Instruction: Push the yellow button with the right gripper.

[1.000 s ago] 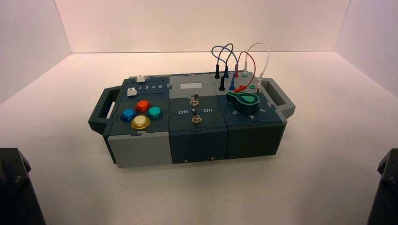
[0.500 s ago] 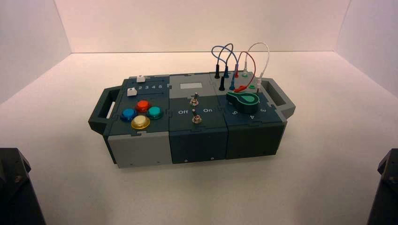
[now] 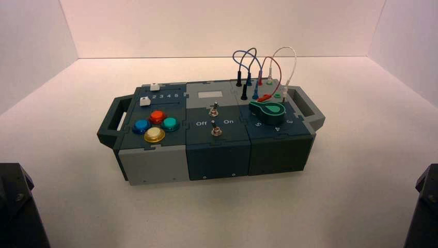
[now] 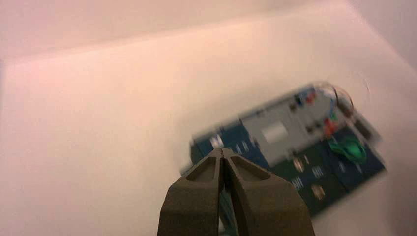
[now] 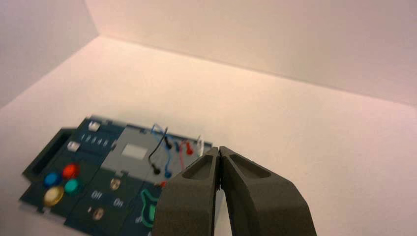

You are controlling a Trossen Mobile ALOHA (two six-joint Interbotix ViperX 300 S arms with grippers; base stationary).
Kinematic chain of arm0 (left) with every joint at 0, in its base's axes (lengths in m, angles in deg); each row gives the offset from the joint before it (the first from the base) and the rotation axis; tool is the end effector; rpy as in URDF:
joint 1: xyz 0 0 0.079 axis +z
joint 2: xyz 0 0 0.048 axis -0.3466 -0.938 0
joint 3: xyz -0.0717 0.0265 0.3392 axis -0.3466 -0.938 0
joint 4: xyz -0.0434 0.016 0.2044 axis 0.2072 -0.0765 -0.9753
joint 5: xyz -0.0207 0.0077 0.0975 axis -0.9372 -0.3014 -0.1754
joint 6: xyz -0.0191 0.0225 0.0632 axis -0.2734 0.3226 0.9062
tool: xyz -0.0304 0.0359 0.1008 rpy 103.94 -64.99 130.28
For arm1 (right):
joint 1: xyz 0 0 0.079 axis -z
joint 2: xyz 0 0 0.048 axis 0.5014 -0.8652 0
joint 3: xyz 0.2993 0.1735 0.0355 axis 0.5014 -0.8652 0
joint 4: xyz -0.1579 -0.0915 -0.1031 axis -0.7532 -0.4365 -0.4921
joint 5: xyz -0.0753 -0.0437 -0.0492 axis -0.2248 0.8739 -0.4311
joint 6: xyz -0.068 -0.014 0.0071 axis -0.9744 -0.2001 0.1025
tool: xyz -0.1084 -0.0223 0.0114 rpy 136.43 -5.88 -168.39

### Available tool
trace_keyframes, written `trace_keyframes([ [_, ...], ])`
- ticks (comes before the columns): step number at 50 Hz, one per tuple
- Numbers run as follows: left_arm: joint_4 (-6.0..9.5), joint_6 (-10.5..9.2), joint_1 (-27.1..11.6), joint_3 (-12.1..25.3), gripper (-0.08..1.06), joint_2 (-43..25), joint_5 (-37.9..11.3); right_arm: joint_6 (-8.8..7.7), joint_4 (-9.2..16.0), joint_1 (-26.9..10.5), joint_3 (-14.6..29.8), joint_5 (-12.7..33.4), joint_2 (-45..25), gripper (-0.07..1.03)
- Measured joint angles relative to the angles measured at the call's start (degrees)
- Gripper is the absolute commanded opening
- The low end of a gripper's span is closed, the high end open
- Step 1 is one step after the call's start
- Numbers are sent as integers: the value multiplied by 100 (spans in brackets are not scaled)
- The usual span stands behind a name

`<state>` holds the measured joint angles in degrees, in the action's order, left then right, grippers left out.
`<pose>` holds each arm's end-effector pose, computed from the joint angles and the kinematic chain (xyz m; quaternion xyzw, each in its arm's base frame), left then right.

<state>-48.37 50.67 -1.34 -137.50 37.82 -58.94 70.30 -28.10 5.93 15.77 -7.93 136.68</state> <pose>0.1620 -0.0742 0.2471 0.0250 0.3490 -0.1874 0.9178 0.1729 0.0804 0.2592 -0.0321 0.2554 0.2038 0.9446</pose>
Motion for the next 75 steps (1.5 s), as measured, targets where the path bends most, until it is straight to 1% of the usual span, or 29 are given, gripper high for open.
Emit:
trace_keyframes([
  [1, 0, 0, 0, 9, -3, -9, -26, 0, 0, -9, 0, 9, 0, -2],
  [3, 9, -44, -62, 79, -3, -88, -237, 0, 0, -70, 0, 62, -44, -2],
  [4, 9, -79, -105, 149, -3, -167, -475, 0, 9, -132, 0, 114, -79, -2],
  [5, 18, -97, -132, 193, -3, -211, -598, 0, 9, -141, 0, 123, -88, -2],
  [6, 18, -97, -132, 193, -3, -211, -598, 0, 18, -167, 0, 141, -97, -2],
  [7, 35, -123, -158, 290, -3, -290, -870, 0, 26, -220, 0, 185, -132, -2],
  [9, 35, -132, -167, 343, -3, -343, -1020, -9, 44, -264, 0, 211, -158, -2],
  [11, 62, -149, -176, 448, -3, -439, -1318, 0, 88, -343, 0, 281, -211, -2],
  [13, 79, -149, -185, 519, -3, -510, -1512, 0, 114, -396, 0, 308, -255, -2],
  [19, 123, -185, -237, 606, -3, -624, -1846, 0, 272, -668, 44, 369, -483, -2],
  [21, 149, -237, -255, 624, -3, -642, -1934, 0, 308, -756, 70, 387, -571, -2],
  [23, 185, -272, -272, 642, -3, -650, -1995, 0, 352, -861, 114, 404, -668, -2],
  [25, 237, -308, -290, 650, -3, -659, -2083, 0, 413, -1046, 176, 422, -861, -2],
  [26, 246, -316, -290, 659, -3, -659, -2092, 0, 413, -1063, 185, 422, -879, -2],
  [31, 308, -343, -343, 668, -3, -686, -2215, 0, 527, -1406, 343, 431, -1292, -2],
  [32, 316, -343, -360, 668, -3, -686, -2232, 0, 527, -1406, 343, 431, -1292, -2],
  [33, 316, -343, -360, 668, -3, -694, -2241, 0, 562, -1538, 422, 422, -1450, -2],
  [37, 325, -352, -369, 668, -3, -712, -2347, 0, 606, -1740, 536, 431, -1723, -2],
  [38, 316, -352, -369, 668, -3, -712, -2399, 0, 633, -1854, 615, 431, -1890, -2],
  [39, 316, -352, -369, 668, -3, -712, -2399, 0, 633, -1863, 624, 431, -1907, -2],
  [40, 316, -352, -369, 668, -3, -721, -2426, 0, 659, -1978, 694, 431, -2057, -2],
  [43, 325, -360, -369, 668, -3, -721, -2443, 0, 677, -2109, 809, 422, -2285, -2],
  [46, 316, -352, -369, 668, -3, -721, -2452, 0, 712, -2347, 958, 431, -2628, -2],
  [48, 316, -352, -369, 668, -3, -729, -2461, 0, 721, -2399, 1011, 431, -2733, -2],
  [49, 316, -360, -378, 668, -3, -729, -2461, 0, 738, -2522, 1107, 431, -2927, -2],
  [50, 316, -360, -378, 668, -3, -729, -2461, 0, 738, -2522, 1107, 431, -2927, -2],
  [54, 316, -360, -369, 668, -3, -729, -2479, 0, 756, -2777, 1318, 422, -3384, -2],
  [68, 308, -352, -378, 668, -3, -756, -2505, 0, 765, -3313, 1978, 387, -4658, -2],
  [75, 299, -360, -378, 668, -3, -756, -2549, 0, 765, -3419, 2232, 360, -5194, -2],
])
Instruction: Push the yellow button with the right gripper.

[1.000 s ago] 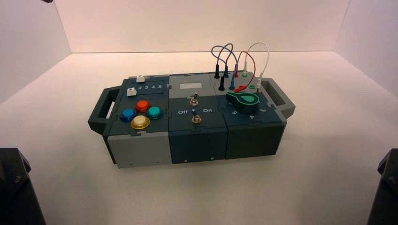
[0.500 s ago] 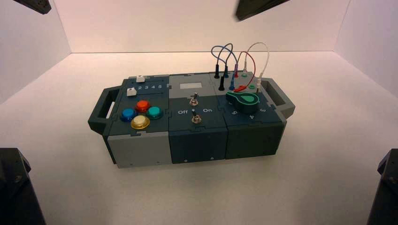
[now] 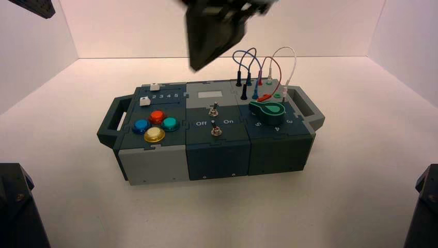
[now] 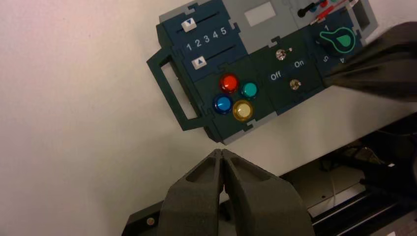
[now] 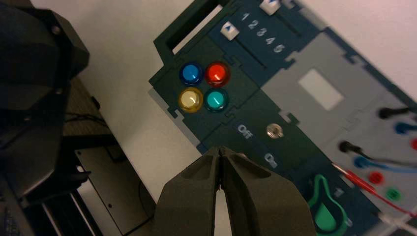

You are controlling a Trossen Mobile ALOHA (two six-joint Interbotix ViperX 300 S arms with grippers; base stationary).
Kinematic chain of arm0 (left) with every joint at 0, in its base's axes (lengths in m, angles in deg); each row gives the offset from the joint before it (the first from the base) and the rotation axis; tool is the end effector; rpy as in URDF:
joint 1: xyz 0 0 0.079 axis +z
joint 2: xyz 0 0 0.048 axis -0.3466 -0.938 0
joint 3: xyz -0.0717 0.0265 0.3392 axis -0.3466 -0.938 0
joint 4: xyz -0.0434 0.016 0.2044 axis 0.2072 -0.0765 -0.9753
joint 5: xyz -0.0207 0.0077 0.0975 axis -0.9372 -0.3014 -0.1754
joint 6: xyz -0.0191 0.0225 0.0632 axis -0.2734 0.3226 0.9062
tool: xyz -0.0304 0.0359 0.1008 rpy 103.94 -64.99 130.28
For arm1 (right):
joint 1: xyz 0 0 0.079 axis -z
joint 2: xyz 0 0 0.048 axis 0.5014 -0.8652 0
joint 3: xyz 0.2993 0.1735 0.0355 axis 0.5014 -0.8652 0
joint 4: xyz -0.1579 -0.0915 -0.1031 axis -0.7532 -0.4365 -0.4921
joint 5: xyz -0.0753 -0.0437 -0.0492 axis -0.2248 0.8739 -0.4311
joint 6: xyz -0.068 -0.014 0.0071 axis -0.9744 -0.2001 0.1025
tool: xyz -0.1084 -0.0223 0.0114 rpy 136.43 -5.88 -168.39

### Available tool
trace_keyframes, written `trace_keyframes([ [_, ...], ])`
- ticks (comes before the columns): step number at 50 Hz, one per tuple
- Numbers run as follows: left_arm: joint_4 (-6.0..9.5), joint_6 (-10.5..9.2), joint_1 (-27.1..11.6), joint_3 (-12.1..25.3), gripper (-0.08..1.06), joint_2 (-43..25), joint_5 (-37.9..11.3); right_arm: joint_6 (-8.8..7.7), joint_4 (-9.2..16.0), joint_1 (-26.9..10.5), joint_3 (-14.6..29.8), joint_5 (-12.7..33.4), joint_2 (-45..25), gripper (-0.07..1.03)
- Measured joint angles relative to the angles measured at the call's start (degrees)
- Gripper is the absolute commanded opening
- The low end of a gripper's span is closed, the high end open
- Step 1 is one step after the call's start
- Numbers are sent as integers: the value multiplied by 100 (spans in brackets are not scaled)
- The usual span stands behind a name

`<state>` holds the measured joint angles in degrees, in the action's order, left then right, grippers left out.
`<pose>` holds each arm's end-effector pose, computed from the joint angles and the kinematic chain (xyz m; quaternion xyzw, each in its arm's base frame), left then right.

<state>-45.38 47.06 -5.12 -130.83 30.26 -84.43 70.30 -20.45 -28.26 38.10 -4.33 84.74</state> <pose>0.1199 -0.0805 0.2280 0.0399 0.5572 -0.1970 0.8057 0.1713 0.3098 0.1709 -0.1768 0.4972 0.4145 0.7414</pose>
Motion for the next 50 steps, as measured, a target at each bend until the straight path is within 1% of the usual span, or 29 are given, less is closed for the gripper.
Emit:
trace_keyframes([
  [1, 9, 0, 9, 0, -3, -9, 0, -9, 0, -18, 70, -9, -167, -2],
  [11, -9, 0, 9, -9, -3, 0, -35, -9, 0, -114, 413, -44, -888, -2],
  [16, -9, 0, 0, -26, -3, 0, -35, -9, 0, -141, 545, -53, -1090, -2],
  [29, -9, -62, 9, -114, -3, 26, -35, -9, 62, -308, 800, -53, -1415, -2],
  [50, -9, -114, 9, -220, -3, 132, -35, -9, 105, -527, 1046, -53, -1960, -2],
])
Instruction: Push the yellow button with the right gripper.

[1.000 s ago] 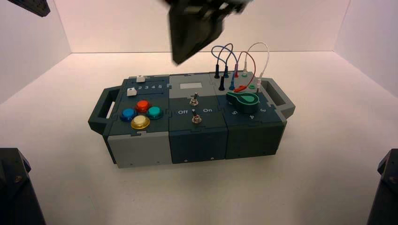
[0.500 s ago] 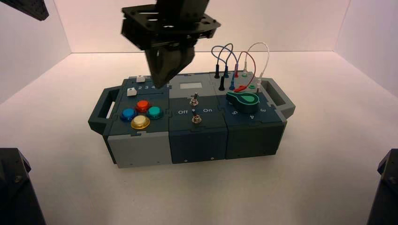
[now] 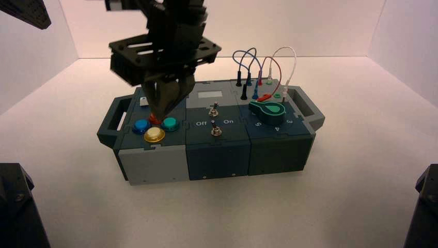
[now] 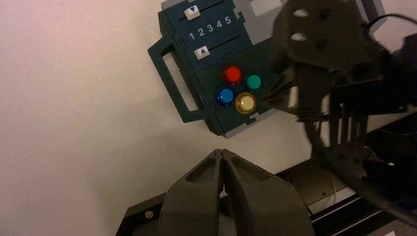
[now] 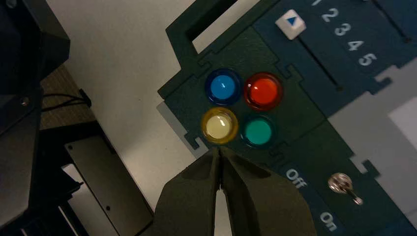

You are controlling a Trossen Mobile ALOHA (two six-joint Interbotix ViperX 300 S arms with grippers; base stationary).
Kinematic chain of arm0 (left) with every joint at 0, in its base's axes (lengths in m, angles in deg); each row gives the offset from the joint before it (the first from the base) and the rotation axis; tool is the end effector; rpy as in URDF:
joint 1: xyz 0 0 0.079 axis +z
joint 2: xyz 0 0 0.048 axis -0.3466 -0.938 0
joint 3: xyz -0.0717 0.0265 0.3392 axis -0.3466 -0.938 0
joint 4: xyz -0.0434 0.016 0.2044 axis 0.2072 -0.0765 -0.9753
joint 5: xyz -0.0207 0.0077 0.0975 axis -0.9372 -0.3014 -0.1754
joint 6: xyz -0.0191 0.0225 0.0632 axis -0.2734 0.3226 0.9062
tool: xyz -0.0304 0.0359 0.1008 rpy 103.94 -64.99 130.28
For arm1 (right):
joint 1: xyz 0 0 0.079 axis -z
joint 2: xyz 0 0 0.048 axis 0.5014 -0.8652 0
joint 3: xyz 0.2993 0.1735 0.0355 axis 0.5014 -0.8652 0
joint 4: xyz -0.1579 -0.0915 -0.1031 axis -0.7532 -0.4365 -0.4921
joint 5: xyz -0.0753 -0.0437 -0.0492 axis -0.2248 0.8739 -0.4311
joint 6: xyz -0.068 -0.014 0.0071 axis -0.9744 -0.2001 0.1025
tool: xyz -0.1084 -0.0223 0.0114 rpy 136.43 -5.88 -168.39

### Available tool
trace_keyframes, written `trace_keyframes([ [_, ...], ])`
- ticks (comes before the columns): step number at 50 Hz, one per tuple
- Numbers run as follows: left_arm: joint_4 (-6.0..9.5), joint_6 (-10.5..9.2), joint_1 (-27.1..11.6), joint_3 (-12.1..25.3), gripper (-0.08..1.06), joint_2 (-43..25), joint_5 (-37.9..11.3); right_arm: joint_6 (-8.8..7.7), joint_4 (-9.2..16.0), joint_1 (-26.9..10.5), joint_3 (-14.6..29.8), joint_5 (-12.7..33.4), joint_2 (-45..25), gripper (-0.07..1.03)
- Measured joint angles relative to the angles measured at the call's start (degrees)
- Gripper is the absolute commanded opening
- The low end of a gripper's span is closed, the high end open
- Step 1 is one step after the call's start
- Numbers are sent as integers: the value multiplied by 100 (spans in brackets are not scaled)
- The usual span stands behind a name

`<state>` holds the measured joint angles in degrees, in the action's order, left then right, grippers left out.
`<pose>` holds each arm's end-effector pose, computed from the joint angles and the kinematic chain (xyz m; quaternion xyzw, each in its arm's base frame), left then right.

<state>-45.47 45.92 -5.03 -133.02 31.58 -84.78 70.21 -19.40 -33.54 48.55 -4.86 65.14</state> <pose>0.1118 -0.0762 0.2163 0.0342 0.5676 -0.1884 0.8007 0.1698 0.3839 0.0998 -0.2251 0.5455 0.4200 0.6895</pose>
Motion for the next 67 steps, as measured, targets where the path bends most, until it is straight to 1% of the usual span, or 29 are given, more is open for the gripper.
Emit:
trace_keyframes([
  [11, -9, 0, -9, -53, -3, 9, -18, 0, 9, -26, 176, 0, -193, -2],
  [26, -53, 18, -9, -53, -3, 0, -62, 0, 9, -26, 255, 0, -510, -2],
  [38, -62, 26, -9, -53, -3, 9, -114, 9, 88, -35, 413, -18, -677, -2],
  [42, -62, 26, 0, -53, -3, 9, -123, 0, 88, -44, 422, 9, -668, -2],
  [47, -62, 26, -9, -53, -3, 0, -141, 9, 88, -44, 404, 149, -615, -2],
  [53, -62, 26, -9, -62, -3, 9, -149, 79, 70, -35, 352, 272, -369, -2],
  [60, -62, 35, 0, -105, -3, 26, -158, 149, 70, -35, 299, 281, -62, -2],
  [67, -70, 35, -9, -105, -3, 18, -167, 167, 79, -35, 246, 255, -26, -2],
])
